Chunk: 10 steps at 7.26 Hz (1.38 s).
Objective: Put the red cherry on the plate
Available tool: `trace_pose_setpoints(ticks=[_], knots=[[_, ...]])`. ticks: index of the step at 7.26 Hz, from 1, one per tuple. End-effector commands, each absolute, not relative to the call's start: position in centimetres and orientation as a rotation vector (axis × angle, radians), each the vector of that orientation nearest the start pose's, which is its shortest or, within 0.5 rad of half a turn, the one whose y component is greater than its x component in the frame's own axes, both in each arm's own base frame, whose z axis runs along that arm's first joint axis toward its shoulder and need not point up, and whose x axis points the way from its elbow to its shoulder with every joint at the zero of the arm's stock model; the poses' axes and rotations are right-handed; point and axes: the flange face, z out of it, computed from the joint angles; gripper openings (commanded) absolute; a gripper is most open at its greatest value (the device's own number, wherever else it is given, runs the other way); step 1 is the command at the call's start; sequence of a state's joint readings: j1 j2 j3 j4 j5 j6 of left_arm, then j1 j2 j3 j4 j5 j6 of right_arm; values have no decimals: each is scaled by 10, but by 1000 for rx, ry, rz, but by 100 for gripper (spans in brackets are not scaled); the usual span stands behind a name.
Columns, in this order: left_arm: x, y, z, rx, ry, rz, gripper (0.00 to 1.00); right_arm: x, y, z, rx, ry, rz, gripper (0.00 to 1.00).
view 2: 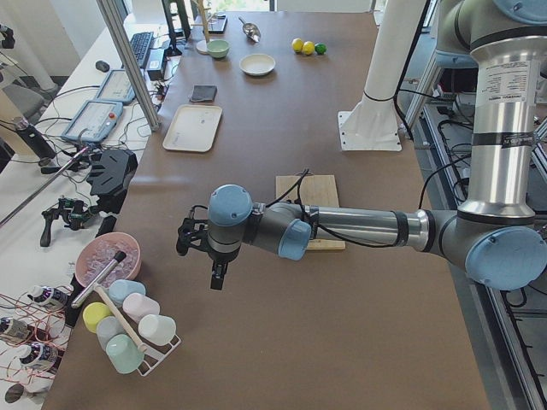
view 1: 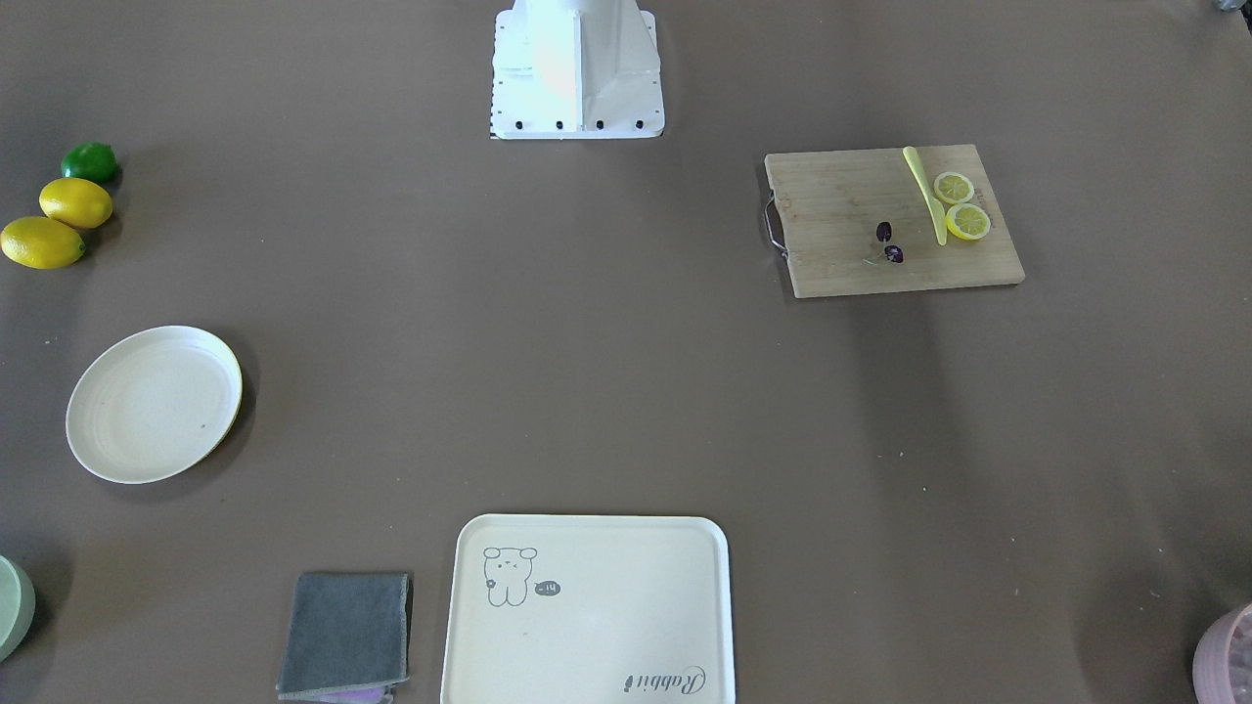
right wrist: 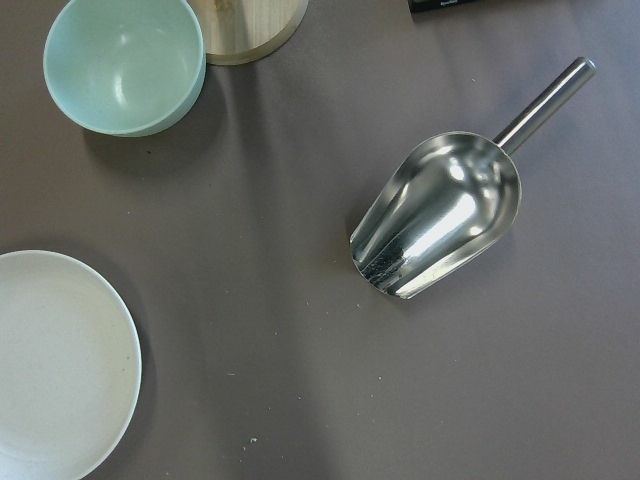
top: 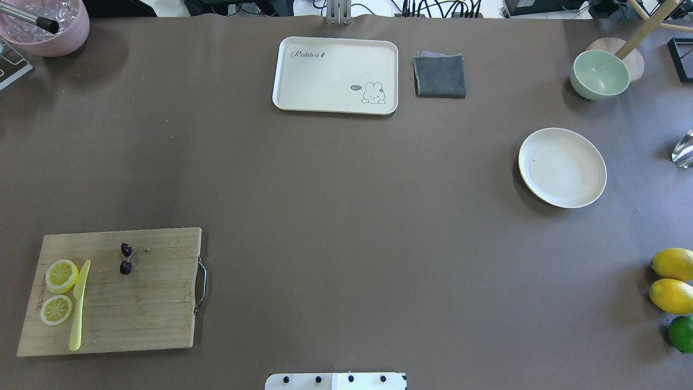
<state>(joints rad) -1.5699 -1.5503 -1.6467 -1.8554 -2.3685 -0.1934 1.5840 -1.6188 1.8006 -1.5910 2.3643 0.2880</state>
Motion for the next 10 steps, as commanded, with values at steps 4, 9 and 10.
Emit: trace_pose_setpoints(ticks=[4, 9, 10], knots=[[-53, -536, 575, 396, 821, 31, 99, 15, -509, 542, 65, -823, 92, 100], [-41, -548, 585, 432, 865, -82, 99, -137, -538, 586, 179, -849, 132, 100], [-40, -549, 585, 432, 863, -81, 99, -168, -540, 593, 185, -814, 127, 100]])
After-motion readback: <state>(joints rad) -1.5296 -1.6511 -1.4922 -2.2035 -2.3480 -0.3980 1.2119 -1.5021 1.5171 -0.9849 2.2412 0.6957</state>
